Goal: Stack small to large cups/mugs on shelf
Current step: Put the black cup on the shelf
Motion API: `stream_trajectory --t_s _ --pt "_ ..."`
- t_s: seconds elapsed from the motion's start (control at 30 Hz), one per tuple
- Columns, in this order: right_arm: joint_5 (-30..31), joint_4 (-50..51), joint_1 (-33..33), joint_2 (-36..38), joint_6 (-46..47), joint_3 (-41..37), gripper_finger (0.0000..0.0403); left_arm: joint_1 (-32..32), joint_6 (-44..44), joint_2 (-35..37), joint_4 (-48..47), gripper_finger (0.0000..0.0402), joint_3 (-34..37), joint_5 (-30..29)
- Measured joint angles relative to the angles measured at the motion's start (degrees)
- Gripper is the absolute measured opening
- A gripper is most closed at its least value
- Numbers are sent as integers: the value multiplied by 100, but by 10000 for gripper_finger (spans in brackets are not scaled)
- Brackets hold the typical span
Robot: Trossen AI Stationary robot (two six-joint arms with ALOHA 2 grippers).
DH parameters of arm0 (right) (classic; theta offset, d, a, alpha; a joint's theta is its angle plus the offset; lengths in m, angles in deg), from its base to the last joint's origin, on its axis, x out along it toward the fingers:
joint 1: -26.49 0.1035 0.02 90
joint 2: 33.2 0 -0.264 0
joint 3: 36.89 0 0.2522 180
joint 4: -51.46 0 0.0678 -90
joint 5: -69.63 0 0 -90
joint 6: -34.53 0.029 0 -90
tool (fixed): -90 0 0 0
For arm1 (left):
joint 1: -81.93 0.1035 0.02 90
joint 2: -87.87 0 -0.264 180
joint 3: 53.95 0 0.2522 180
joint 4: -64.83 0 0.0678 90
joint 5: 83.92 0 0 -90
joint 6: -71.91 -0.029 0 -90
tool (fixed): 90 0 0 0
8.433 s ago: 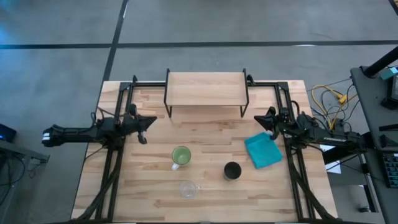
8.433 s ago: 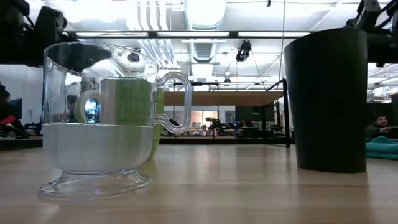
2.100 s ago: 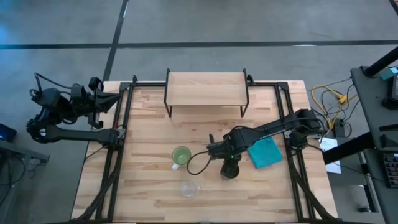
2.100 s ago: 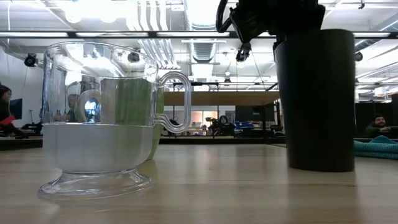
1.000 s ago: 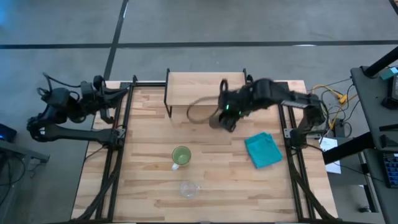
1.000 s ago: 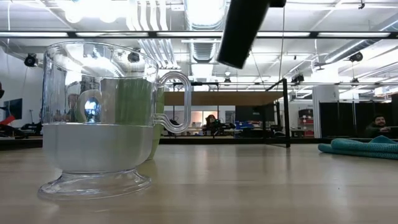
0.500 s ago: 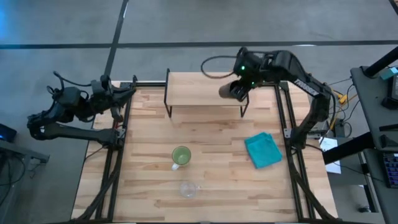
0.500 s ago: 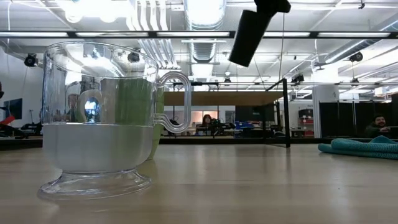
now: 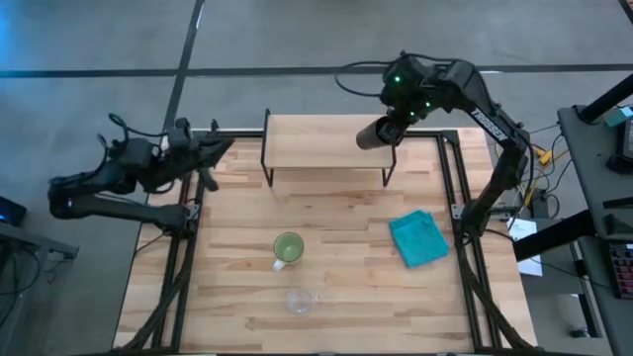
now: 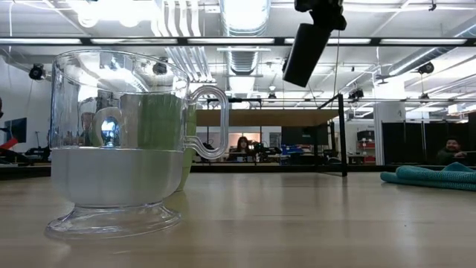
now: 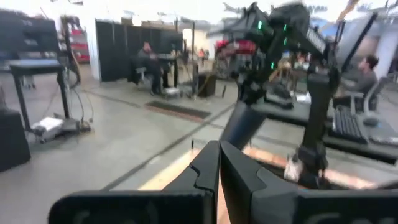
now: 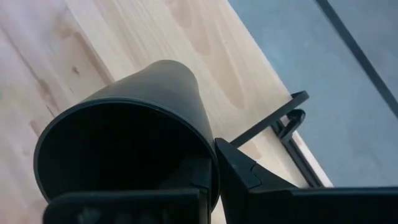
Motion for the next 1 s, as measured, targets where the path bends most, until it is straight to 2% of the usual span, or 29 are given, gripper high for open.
stream_trajectory --t_s 0.2,0.3,0.4,0.6,0.77,0.9,1.0 --pt "-19 0 -28 -75 -248 -2 9 169 -384 -1021 1623 0 -52 -26" --pt "-19 0 -28 -123 -304 -2 9 367 -295 -1505 1701 0 -103 29" --pt "-19 -2 -28 -187 -308 -2 9 564 12 -1964 1797 0 -139 341" --pt "-17 0 -28 -284 -303 -4 9 939 -325 -2834 2908 0 -158 694" --pt "-17 0 -31 -364 -302 -4 9 1586 67 -3489 3192 0 -446 1773" --pt "-17 0 -31 -415 -235 -4 9 1881 171 -4118 3326 0 -751 2092" --pt "-15 -7 -48 -449 -235 -4 9 2039 216 -4510 3456 0 -1063 2656"
